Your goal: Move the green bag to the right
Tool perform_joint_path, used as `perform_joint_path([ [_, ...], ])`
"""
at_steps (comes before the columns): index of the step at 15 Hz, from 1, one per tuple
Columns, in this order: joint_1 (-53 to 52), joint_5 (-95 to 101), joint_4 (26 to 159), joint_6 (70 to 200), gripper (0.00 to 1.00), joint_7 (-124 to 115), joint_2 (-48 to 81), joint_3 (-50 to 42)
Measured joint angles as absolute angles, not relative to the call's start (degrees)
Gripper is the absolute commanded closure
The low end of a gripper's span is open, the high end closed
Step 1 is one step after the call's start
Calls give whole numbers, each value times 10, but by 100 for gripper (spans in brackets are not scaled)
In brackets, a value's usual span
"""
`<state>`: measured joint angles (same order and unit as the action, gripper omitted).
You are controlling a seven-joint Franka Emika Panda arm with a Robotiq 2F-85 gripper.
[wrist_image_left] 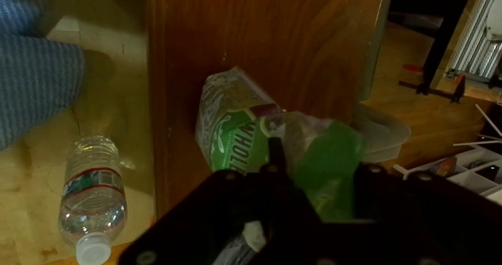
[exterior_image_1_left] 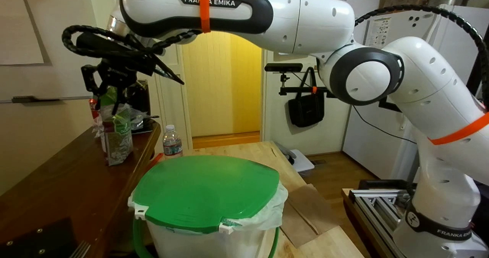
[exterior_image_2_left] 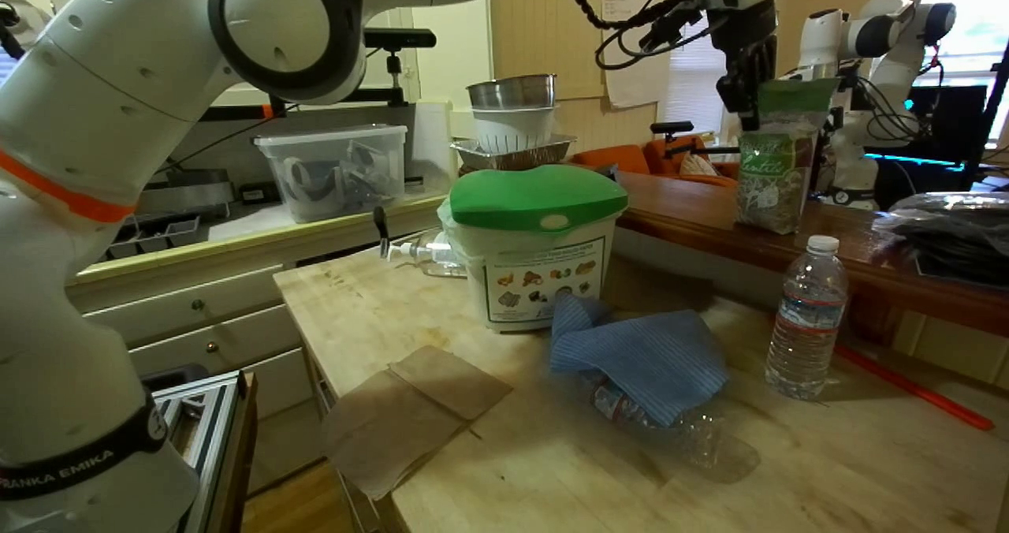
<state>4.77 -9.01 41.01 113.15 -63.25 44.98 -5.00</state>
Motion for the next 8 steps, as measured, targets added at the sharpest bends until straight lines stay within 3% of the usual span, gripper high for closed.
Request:
perform_joint_path([
  [1, 49, -91, 409, 1128, 100, -632, 450, -49],
  [8, 51, -91, 403, 1098, 99, -616, 443, -46],
])
